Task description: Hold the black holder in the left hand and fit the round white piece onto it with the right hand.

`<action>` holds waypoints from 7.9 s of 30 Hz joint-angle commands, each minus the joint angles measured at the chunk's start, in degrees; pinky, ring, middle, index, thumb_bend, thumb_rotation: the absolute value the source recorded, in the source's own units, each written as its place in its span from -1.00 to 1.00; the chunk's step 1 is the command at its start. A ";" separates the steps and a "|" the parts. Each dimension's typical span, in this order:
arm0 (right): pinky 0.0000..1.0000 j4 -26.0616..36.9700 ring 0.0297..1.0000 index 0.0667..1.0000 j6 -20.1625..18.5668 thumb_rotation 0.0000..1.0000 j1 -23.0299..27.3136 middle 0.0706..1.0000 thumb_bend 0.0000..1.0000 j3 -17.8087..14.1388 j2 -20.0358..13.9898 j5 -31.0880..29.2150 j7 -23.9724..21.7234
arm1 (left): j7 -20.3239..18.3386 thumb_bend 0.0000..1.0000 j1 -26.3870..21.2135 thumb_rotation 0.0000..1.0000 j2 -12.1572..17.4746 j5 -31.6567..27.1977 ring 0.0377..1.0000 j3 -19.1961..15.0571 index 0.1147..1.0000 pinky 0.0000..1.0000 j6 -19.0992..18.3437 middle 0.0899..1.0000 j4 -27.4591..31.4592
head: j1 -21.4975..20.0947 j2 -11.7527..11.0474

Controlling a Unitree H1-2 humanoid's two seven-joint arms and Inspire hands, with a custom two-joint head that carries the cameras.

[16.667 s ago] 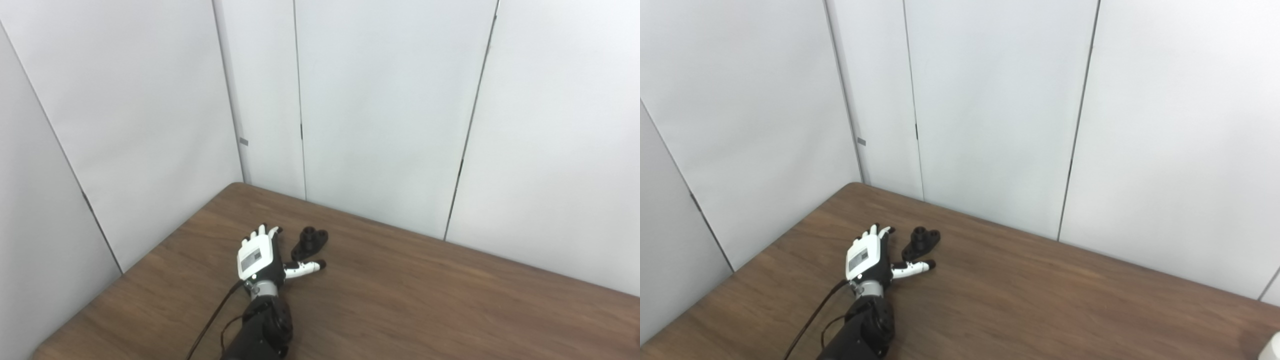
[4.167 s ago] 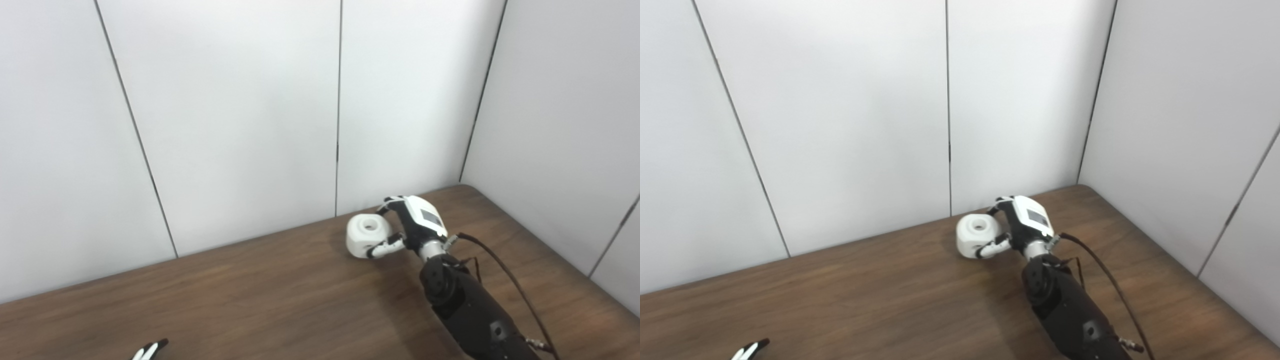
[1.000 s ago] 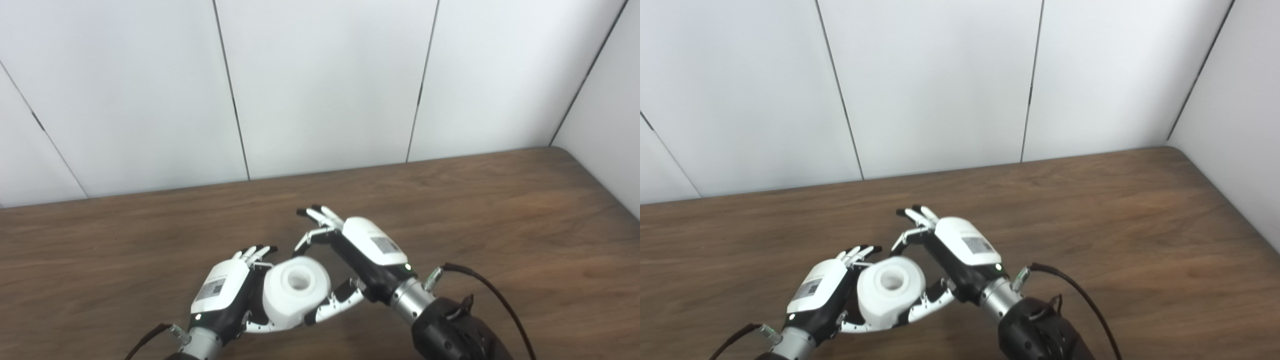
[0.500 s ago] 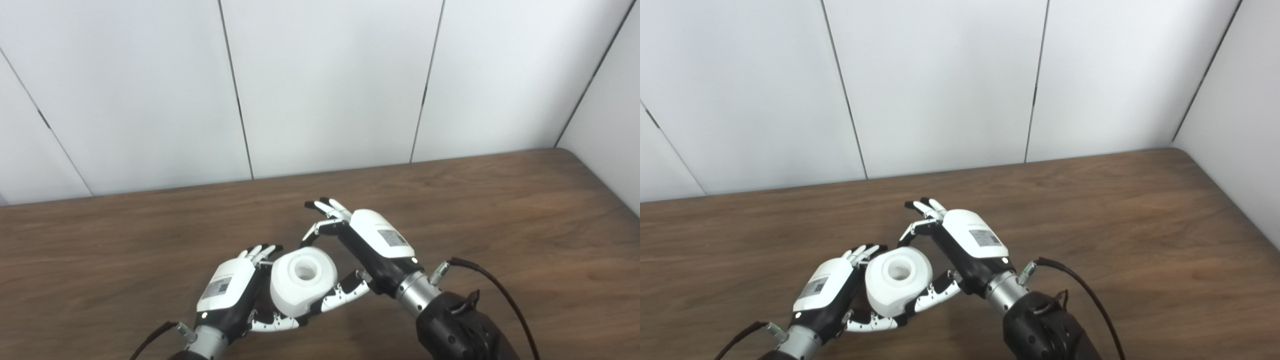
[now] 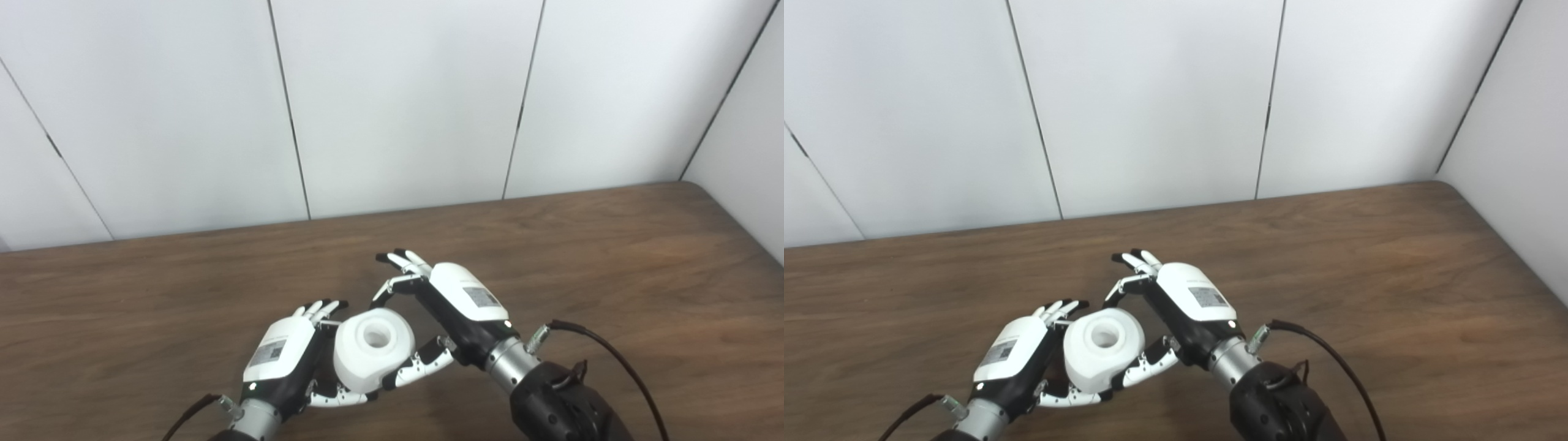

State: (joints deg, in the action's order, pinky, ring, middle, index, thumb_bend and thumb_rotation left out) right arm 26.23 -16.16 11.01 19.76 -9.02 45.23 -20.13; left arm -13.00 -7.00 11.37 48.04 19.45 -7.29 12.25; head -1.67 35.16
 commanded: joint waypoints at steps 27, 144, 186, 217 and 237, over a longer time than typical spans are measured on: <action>0.80 -2.65 0.98 -0.12 3.05 -0.71 -1.41 0.86 0.01 2.15 0.53 2.89 3.72 | 1.56 0.03 -0.65 -0.90 -1.26 1.01 0.95 -0.41 -0.17 1.00 0.65 0.85 1.50 | 0.14 0.30; 0.46 -2.52 0.88 -0.11 2.53 -0.71 -0.05 0.77 0.01 5.68 -3.64 12.25 -3.24 | 4.64 0.03 -0.37 -0.90 -3.76 2.77 0.95 2.16 -0.17 1.00 -1.30 0.83 0.74 | 2.71 0.38; 0.50 -4.32 0.90 -0.11 2.20 -0.71 1.03 0.79 0.01 5.95 -2.90 12.01 -2.78 | 4.60 0.03 -0.39 -0.90 -3.59 2.85 0.95 2.33 -0.17 1.00 -1.66 0.85 0.63 | 2.61 -0.35; 0.56 -5.51 0.90 -0.10 1.15 -0.72 6.64 0.75 0.02 8.37 -3.18 17.14 -14.62 | 5.54 0.03 -0.48 -0.90 -4.43 2.78 0.96 2.59 -0.17 1.00 -1.41 0.84 -0.56 | 3.08 -0.48; 0.53 -4.03 0.88 -0.10 1.54 -0.72 3.79 0.75 0.02 6.25 -2.59 16.06 -12.13 | 5.61 0.03 -0.64 -0.90 -4.58 2.90 0.94 2.56 -0.17 1.00 -1.37 0.83 -0.42 | 3.08 -0.25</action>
State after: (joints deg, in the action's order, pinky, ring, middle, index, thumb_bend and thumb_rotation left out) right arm 22.73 -15.52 16.46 24.99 -11.24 61.84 -29.62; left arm -8.56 -6.05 7.75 51.15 21.45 -10.09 11.62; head 1.41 34.89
